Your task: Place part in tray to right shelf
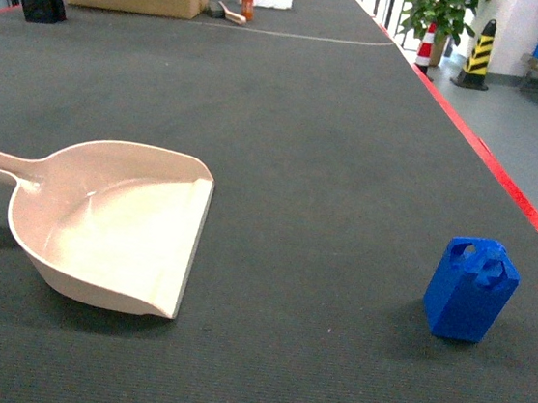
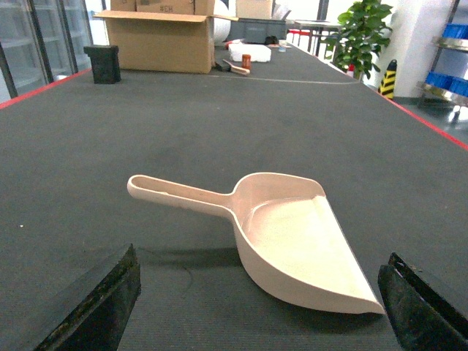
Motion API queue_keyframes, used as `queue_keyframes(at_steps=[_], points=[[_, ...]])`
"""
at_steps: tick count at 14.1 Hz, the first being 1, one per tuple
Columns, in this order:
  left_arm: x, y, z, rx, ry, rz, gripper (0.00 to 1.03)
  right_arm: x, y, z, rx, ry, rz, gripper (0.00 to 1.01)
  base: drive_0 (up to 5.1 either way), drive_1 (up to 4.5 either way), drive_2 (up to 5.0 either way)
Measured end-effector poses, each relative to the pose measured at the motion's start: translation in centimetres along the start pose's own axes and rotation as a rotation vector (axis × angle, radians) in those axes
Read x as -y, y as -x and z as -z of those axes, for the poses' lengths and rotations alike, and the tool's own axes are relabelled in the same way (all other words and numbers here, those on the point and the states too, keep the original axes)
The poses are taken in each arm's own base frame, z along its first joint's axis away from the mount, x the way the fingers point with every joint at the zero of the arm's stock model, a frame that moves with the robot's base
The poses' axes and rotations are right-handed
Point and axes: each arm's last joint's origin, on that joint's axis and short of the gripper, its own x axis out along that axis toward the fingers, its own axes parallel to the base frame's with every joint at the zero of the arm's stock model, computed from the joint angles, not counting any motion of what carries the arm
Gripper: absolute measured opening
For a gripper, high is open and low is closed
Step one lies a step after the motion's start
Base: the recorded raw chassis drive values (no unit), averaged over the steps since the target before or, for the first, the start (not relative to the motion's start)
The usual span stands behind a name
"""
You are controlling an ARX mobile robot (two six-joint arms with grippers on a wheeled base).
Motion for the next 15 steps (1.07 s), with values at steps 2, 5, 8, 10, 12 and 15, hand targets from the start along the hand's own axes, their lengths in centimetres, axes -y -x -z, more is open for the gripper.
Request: queue_keyframes(at_steps=[2,5,8,10,12,15], points=[[0.0,0.0,0.0,0.0,0.0,0.0,0.98,0.0,0.0,0.0,0.0,0.0,0.0,0.98,0.0,0.0,0.0],[0.0,0.0,0.0,0.0,0.0,0.0,0.98,0.0,0.0,0.0,0.0,0.0,0.0,0.98,0.0,0.0,0.0],[0.0,0.0,0.0,0.0,0.0,0.0,0.98,0.0,0.0,0.0,0.0,0.0,0.0,0.98,0.0,0.0,0.0],[0.1,0.0,0.3,-0.073,0.012,-0.049,0.98,0.0,0.0,0.0,0.0,0.0,0.0,0.98,0.0,0.0,0.0],[0.3,-0.9,0.5,-0.162,0.076,-0.128,0.98,0.0,0.0,0.0,0.0,0.0,0.0,0.98,0.0,0.0,0.0],[-0.4,-5.0,-0.9,-0.164,0.325,-0.076,0.98,0.0,0.0,0.0,0.0,0.0,0.0,0.98,0.0,0.0,0.0]])
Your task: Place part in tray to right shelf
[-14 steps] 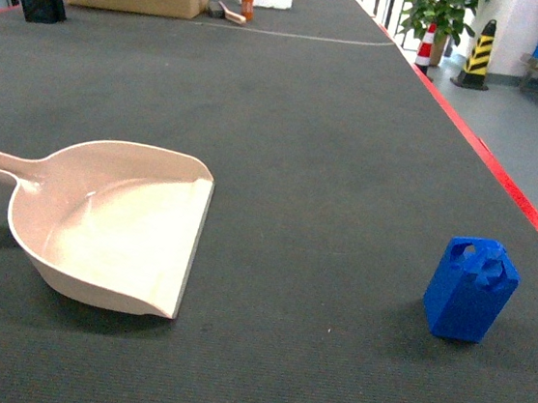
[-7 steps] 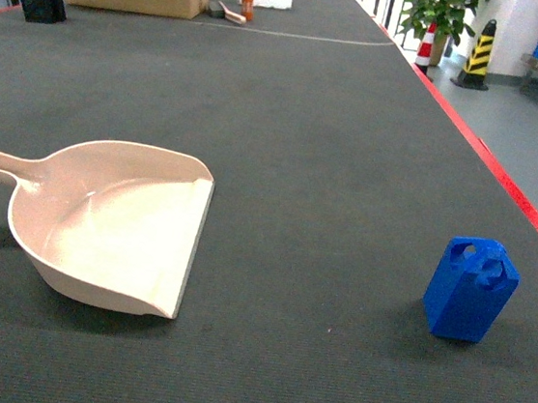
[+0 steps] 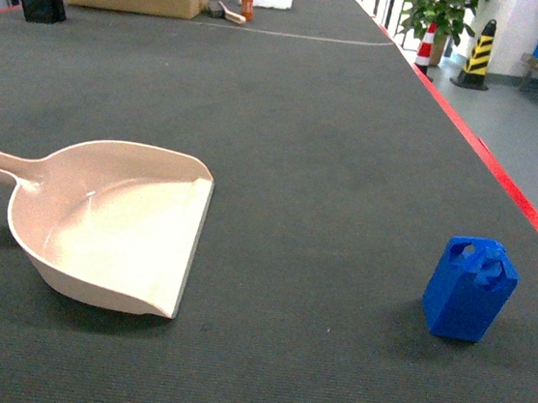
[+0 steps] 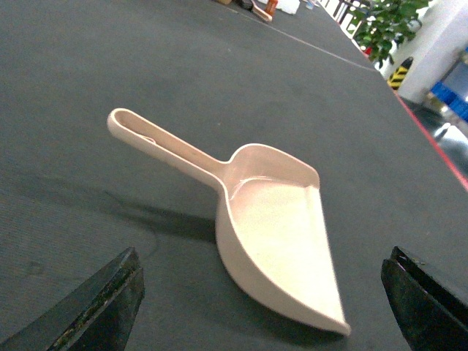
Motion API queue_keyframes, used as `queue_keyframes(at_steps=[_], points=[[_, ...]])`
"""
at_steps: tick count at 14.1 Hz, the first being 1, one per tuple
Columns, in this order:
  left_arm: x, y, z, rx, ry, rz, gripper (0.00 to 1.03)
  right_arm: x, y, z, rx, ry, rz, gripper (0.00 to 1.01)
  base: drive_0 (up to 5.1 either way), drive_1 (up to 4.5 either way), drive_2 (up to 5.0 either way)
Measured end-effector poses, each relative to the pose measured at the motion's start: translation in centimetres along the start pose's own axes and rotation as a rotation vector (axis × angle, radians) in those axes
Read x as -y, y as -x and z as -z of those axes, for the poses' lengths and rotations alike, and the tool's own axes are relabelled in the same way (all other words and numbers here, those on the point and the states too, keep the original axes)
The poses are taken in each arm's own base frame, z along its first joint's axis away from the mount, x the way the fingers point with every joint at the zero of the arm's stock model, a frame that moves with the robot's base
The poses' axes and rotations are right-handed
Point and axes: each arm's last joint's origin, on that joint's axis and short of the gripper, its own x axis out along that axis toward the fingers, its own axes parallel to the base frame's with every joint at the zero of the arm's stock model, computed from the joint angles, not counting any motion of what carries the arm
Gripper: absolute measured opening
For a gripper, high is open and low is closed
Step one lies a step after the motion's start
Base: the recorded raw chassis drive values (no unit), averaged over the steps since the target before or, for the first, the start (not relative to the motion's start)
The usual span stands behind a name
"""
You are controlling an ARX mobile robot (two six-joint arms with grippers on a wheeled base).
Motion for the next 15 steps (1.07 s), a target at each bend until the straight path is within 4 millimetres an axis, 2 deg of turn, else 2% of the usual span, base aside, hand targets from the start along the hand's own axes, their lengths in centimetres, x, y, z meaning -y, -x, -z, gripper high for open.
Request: queue_keyframes(at_steps=[2,3,11,12,13,14,15], points=[[-1.1,-4.5,-0.8,-0.028,0.253,0.019,0.98,0.0,0.0,0.0,0.0,0.0,0.0,0.98,0.0,0.0,0.0],[-1.4,-5.4,-0.9,-0.033,0.303,0.019,0.98,0.0,0.0,0.0,0.0,0.0,0.0,0.98,0.0,0.0,0.0],[-2.2,-9.9,-0.6,-0.073,0.451,0.017,0.98,0.0,0.0,0.0,0.0,0.0,0.0,0.98,0.0,0.0,0.0],[-2.7,-11.2,-0.2,-0.099,0.486,0.005,0.98,0.0,0.0,0.0,0.0,0.0,0.0,0.98,0.0,0.0,0.0],[-3.4,-12.9,0.4,-0.119,0.53,-0.013,0.98,0.0,0.0,0.0,0.0,0.0,0.0,0.98,0.0,0.0,0.0],[-5.1,-16.0,1.5,-0.157,0.6,-0.091,0.98,0.0,0.0,0.0,0.0,0.0,0.0,0.98,0.0,0.0,0.0],[-6.5,-20.0,1.7,-0.128,0.642,-0.108,0.98,0.0,0.0,0.0,0.0,0.0,0.0,0.98,0.0,0.0,0.0]])
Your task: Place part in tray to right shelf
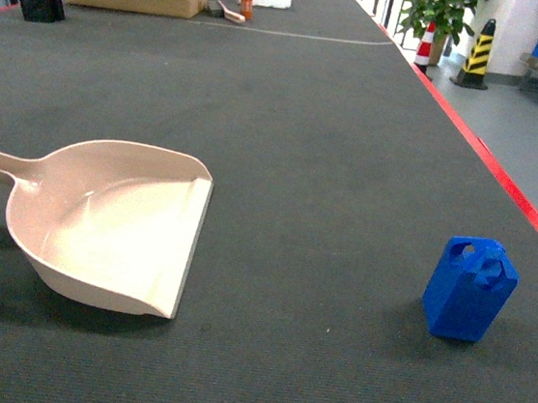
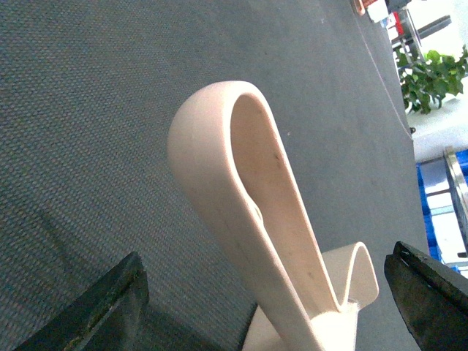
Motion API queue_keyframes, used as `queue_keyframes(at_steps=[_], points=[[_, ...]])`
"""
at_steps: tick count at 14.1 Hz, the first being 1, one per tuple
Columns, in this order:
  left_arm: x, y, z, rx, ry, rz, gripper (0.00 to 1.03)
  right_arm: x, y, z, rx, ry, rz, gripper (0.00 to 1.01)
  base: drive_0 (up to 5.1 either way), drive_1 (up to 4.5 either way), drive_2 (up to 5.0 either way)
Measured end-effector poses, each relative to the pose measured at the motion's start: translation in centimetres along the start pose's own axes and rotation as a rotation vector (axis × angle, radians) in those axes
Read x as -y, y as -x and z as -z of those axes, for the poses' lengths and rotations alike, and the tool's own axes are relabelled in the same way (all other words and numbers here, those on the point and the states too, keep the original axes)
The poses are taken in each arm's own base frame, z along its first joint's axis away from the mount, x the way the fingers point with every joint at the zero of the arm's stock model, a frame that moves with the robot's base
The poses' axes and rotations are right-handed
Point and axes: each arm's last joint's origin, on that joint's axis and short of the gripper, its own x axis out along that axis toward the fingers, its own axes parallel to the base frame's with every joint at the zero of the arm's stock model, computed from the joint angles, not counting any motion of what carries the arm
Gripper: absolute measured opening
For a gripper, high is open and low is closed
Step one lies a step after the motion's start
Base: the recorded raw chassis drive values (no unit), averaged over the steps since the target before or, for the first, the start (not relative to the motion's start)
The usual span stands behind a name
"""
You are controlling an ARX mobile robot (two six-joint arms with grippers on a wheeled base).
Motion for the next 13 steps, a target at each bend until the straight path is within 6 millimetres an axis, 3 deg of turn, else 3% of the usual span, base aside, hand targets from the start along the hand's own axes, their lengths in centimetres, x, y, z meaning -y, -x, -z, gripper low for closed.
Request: queue_keyframes(at_steps=[1,2,3,7,10,13], points=[[-0.7,-2.9,-0.6,-0.002,0.041,0.002,0.98,0.0,0.0,0.0,0.0,0.0,0.0,0.98,0.0,0.0,0.0],[-0.9,-4.3,-0.8,0.01,0.049,0.055,0.78,0.0,0.0,0.0,0.0,0.0,0.0,0.98,0.0,0.0,0.0],[-1.1,-5.1,-0.9,0.016,0.058,0.065,0.66,0.0,0.0,0.0,0.001,0.0,0.0,0.98,0.0,0.0,0.0],[-0.6,-4.8,-1.0,0.07,0.191,0.209,0.17,0.0,0.0,0.0,0.0,0.0,0.0,0.98,0.0,0.0,0.0],[1.9,-2.1,-0.2,0.071,0.249,0.323,0.13,0.0,0.0,0.0,0.001,0.0,0.0,0.98,0.0,0.0,0.0],[7.1,0.6,1.0,0.026,0.278,0.465,0.13,0.0,0.0,0.0,0.001,0.0,0.0,0.98,0.0,0.0,0.0]])
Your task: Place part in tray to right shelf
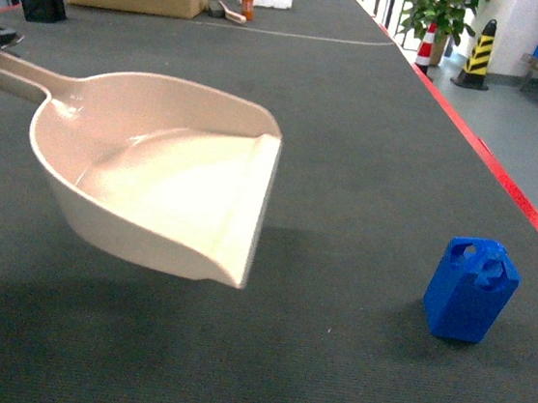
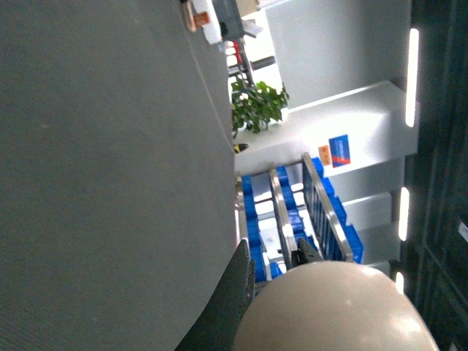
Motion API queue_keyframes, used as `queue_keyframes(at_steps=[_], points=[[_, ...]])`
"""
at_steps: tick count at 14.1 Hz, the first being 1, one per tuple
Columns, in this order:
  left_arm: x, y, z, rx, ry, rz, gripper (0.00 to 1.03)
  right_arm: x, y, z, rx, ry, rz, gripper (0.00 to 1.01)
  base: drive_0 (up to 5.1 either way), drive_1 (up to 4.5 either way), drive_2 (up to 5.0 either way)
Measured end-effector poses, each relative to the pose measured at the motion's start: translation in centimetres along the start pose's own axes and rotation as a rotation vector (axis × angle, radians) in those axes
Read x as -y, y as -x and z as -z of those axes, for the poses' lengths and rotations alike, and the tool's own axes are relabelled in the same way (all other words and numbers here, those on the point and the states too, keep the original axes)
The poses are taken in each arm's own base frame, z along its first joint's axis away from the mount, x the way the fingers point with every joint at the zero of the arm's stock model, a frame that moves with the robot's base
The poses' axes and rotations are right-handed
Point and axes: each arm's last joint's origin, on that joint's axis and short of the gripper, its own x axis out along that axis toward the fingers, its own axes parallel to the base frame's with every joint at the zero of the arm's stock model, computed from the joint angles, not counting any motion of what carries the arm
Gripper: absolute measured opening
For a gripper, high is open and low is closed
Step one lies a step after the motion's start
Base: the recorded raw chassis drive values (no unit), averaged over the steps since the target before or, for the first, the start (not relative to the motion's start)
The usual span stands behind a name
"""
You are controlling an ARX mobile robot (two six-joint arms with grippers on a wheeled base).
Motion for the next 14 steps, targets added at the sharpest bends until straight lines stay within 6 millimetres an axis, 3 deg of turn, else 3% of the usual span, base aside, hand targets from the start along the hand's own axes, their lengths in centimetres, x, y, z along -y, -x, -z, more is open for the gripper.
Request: queue_keyframes(at_steps=[1,6,7,11,14], points=[[1.8,0.0,1.6,-0.036,0.02,0.047,0.13,0.0,0.0,0.0,-0.001,0.0,0.0,0.98,0.0,0.0,0.0],[3.6,-0.1,3.9,-0.08,0.061,0.096,0.13,0.0,0.0,0.0,0.0,0.0,0.0,0.98,0.0,0.0,0.0],[4.2,-0.1,5.2,-0.106,0.095,0.106,0.13,0.0,0.0,0.0,0.0,0.0,0.0,0.98,0.0,0.0,0.0],[4.8,0.3,8.3,-0.155,0.183,0.094,0.13,0.0,0.0,0.0,0.0,0.0,0.0,0.98,0.0,0.0,0.0],[4.8,0.3,8.5,-0.16,0.198,0.094,0.12,0.0,0.0,0.0,0.0,0.0,0.0,0.98,0.0,0.0,0.0]])
